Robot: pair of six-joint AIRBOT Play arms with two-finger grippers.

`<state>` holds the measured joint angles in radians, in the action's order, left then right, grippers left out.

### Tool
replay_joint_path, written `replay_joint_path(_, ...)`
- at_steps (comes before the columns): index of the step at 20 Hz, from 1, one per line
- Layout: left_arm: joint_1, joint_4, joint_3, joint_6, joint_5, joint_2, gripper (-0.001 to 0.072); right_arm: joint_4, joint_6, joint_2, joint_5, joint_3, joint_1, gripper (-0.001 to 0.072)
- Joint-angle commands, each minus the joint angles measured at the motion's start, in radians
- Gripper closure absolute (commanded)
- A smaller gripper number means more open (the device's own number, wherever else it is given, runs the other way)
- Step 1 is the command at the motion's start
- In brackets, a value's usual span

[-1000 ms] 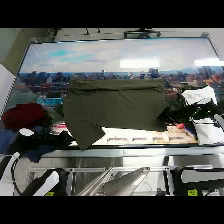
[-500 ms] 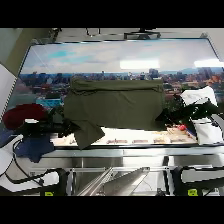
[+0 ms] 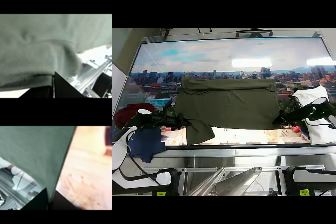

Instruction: Fold the shirts.

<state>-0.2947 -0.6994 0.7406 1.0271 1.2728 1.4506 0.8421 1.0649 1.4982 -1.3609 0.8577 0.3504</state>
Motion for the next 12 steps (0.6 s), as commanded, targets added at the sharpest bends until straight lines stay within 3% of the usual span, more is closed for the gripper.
replay_joint_path(1, -0.034, 0.01, 0.012, 0.003, 0.03, -0.113, 0.0684, 0.01, 0.031, -0.054, -0.019, 0.001, 0.08, 0.0693)
replay_joint_path(5, -0.059, -0.042, 0.011, 0.066, 0.093, -0.229, 0.0685, 0.017, 0.045, -0.059, -0.021, 0.001, 0.134, 0.0693)
replay_joint_path(8, -0.025, -0.015, 0.041, 0.066, 0.085, -0.296, 0.0684, -0.085, 0.033, -0.088, -0.035, 0.012, 0.119, 0.0693)
replay_joint_path(12, 0.036, -0.017, 0.254, 0.068, 0.043, -0.228, 0.0684, -0.184, 0.053, -0.107, 0.028, 0.148, 0.05, 0.0693)
